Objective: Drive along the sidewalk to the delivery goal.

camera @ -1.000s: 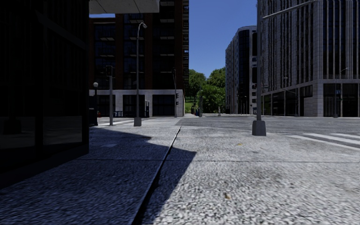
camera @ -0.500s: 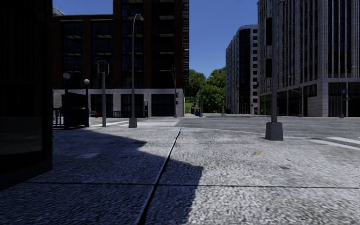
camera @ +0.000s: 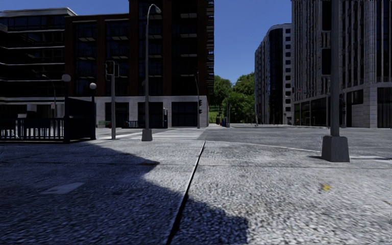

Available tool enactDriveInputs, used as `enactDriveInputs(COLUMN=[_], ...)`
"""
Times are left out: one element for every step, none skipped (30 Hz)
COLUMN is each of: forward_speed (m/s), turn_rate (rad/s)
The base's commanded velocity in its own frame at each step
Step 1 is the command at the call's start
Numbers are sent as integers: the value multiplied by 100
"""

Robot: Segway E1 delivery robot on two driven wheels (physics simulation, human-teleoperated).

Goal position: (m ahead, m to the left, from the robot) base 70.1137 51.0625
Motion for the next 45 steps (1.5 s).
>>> enactDriveInputs(forward_speed=[200,200,200,200,200,200,200,200,200,200,200,200,200,200,200,200,200,200,200,200,200,200,200,200,200,200,200,200,200,200,200,200,200,200,200,200,200,200,200,200,200,200,200,200,200], turn_rate=[0,0,0,0,0,0,0,0,0,0,0,0,0,0,0,0,0,0,0,35,35,59,74,78,79,79,70,16,3,0,0,0,0,0,0,0,0,0,0,0,0,0,0,0,0])
